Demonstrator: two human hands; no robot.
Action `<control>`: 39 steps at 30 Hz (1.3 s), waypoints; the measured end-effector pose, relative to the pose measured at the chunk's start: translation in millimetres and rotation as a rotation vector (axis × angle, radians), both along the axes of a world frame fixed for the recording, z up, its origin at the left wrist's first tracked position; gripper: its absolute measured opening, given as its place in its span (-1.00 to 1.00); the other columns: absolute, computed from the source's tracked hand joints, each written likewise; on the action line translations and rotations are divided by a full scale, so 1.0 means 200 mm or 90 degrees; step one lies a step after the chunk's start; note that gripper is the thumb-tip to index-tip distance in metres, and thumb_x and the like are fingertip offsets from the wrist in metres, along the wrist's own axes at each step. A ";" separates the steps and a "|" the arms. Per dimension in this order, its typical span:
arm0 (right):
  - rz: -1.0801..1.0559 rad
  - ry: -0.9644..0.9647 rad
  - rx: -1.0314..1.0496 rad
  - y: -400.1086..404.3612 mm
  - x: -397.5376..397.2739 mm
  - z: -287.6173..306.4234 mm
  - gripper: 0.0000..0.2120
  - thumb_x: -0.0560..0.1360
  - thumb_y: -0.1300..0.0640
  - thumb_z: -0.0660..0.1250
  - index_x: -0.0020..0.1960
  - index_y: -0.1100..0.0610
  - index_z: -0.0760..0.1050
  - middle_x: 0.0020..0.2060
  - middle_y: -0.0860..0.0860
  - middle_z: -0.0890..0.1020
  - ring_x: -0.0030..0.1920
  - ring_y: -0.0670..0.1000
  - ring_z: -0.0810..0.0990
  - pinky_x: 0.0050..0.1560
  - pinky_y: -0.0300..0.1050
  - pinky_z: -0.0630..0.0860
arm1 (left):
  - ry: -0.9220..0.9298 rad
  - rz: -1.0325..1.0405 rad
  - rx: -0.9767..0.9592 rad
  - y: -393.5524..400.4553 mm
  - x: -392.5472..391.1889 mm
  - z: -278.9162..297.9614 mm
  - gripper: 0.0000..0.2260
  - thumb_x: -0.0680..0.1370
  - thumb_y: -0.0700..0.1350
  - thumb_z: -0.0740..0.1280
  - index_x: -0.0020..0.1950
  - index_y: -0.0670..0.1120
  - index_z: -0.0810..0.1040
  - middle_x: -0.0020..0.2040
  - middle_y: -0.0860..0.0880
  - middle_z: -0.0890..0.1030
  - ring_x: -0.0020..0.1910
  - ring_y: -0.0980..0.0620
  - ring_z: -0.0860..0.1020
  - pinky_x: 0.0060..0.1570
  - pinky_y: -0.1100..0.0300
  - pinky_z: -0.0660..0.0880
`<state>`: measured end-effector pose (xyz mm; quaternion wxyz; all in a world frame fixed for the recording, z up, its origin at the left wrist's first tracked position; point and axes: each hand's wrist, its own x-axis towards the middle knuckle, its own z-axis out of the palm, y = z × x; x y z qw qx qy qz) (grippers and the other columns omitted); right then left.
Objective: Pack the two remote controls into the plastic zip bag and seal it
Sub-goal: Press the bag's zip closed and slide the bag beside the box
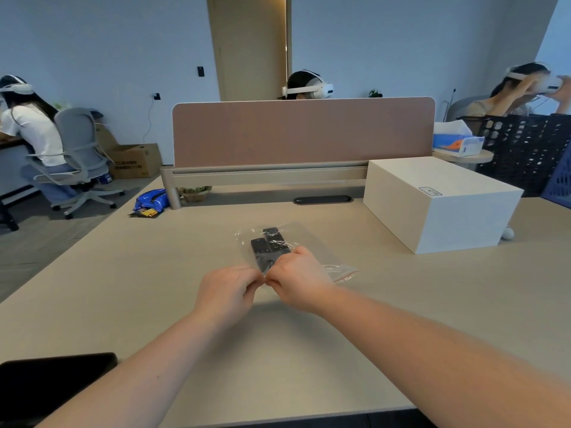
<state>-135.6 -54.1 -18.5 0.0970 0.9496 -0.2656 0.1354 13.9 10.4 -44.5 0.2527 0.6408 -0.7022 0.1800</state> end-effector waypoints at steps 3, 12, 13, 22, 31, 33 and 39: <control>0.012 0.029 -0.046 -0.01 0.01 -0.01 -0.76 0.55 0.16 0.15 -0.08 0.06 0.61 -0.15 0.07 0.66 -0.04 0.13 0.57 0.02 -0.04 0.29 | -0.012 0.004 0.002 0.00 0.00 0.00 -0.71 0.41 0.03 0.07 -0.26 0.03 0.57 -0.34 0.09 0.66 -0.35 0.01 0.62 -0.54 0.18 0.47; 0.020 0.051 -0.117 -0.03 -0.03 -0.05 -0.81 0.09 0.14 0.54 -0.48 0.02 0.51 -0.58 -0.10 0.58 -0.38 -0.07 0.59 -0.27 -0.22 0.40 | -0.044 0.013 0.024 0.01 -0.01 0.03 -0.72 0.36 -0.01 0.04 -0.32 -0.01 0.54 -0.38 0.08 0.64 -0.38 0.02 0.61 -0.59 0.32 0.18; 0.019 0.049 -0.121 -0.03 -0.05 -0.05 -0.80 0.06 0.18 0.52 -0.47 0.03 0.50 -0.58 -0.10 0.57 -0.36 -0.06 0.59 -0.24 -0.18 0.34 | -0.044 0.011 0.027 0.01 -0.01 0.03 -0.71 0.36 -0.02 0.03 -0.32 -0.01 0.54 -0.37 0.08 0.64 -0.37 0.01 0.61 -0.59 0.27 0.26; -0.049 0.069 -0.137 -0.12 -0.28 -0.06 -0.73 -0.04 0.27 0.50 -0.48 0.05 0.46 -0.60 -0.06 0.55 -0.36 -0.03 0.60 -0.30 -0.19 0.45 | -0.013 -0.004 0.056 0.03 0.01 0.03 -0.55 0.40 0.09 -0.10 -0.24 -0.05 0.54 -0.25 0.02 0.65 -0.20 -0.11 0.61 -0.37 0.08 0.50; -0.106 0.103 -0.147 -0.15 -0.42 -0.09 -0.73 -0.07 0.32 0.45 -0.49 0.06 0.45 -0.63 -0.07 0.51 -0.41 0.00 0.56 -0.35 -0.20 0.41 | -0.053 0.003 0.078 0.05 0.01 0.04 -0.79 0.45 -0.05 0.16 -0.28 -0.05 0.54 -0.30 0.00 0.65 -0.28 -0.11 0.61 -0.50 0.24 0.16; -0.122 0.106 -0.157 -0.15 -0.45 -0.09 -0.72 -0.10 0.34 0.42 -0.50 0.07 0.44 -0.63 -0.07 0.49 -0.42 0.01 0.55 -0.36 -0.21 0.38 | -0.047 0.003 0.086 0.06 0.00 0.04 -0.77 0.45 -0.03 0.14 -0.24 -0.05 0.55 -0.24 0.00 0.66 -0.21 -0.12 0.61 -0.45 0.21 0.23; -0.183 0.124 -0.145 -0.18 -0.53 -0.11 -0.67 -0.17 0.36 0.42 -0.50 0.09 0.42 -0.65 -0.06 0.45 -0.45 0.02 0.53 -0.33 -0.18 0.17 | -0.026 0.003 0.098 0.07 0.00 0.04 -0.77 0.49 -0.04 0.12 -0.19 -0.03 0.56 -0.17 0.02 0.66 -0.11 -0.11 0.60 -0.30 0.16 0.36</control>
